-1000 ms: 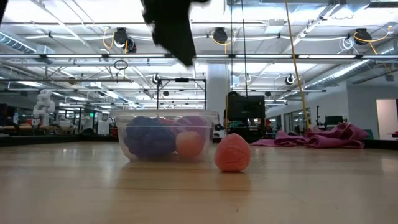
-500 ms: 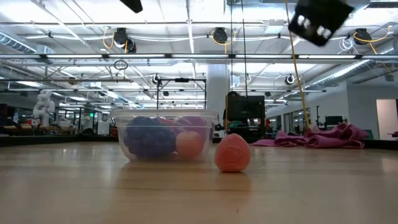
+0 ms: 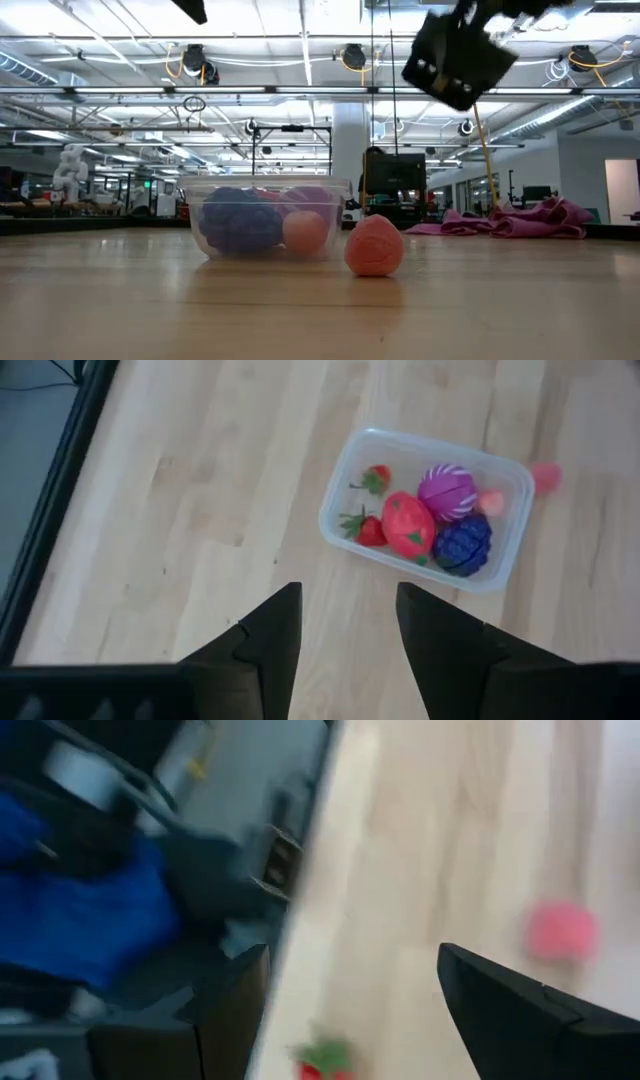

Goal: Pick and placing Produce into tupperware
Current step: Put the light orange peach into the transparent bin

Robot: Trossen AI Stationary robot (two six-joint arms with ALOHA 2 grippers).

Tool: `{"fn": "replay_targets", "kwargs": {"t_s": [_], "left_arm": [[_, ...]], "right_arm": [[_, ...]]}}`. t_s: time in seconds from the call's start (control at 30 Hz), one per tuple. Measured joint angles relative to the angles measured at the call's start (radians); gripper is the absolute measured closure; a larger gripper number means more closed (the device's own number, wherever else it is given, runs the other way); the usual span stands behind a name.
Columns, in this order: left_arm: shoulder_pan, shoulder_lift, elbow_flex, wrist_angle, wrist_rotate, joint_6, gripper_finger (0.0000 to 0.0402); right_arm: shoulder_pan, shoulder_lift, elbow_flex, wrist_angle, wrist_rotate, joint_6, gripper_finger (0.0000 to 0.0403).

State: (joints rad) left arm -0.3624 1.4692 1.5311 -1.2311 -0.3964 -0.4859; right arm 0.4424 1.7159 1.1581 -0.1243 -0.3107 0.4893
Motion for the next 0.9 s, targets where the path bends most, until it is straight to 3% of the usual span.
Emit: {"fn": "replay_targets", "kwargs": {"t_s": [0.1, 0.2, 0.9], "left_arm": [[0.009, -0.04, 0.0, -0.004, 0.0, -0.015, 0.0231], [0.009, -0.066, 0.001, -0.001, -0.005, -0.016, 0.0231], [0.003, -0.077, 0.0, -0.007, -0.023, 0.019, 0.0231]], "right_arm": [[-0.012, 0.072, 0.088, -0.187, 0.049, -0.048, 0.012], [-0.032, 0.13, 0.136, -0.267, 0.087, -0.085, 0.012], [-0.104, 0.196, 0.148, -0.195, 0.109, -0.063, 0.012]]}}
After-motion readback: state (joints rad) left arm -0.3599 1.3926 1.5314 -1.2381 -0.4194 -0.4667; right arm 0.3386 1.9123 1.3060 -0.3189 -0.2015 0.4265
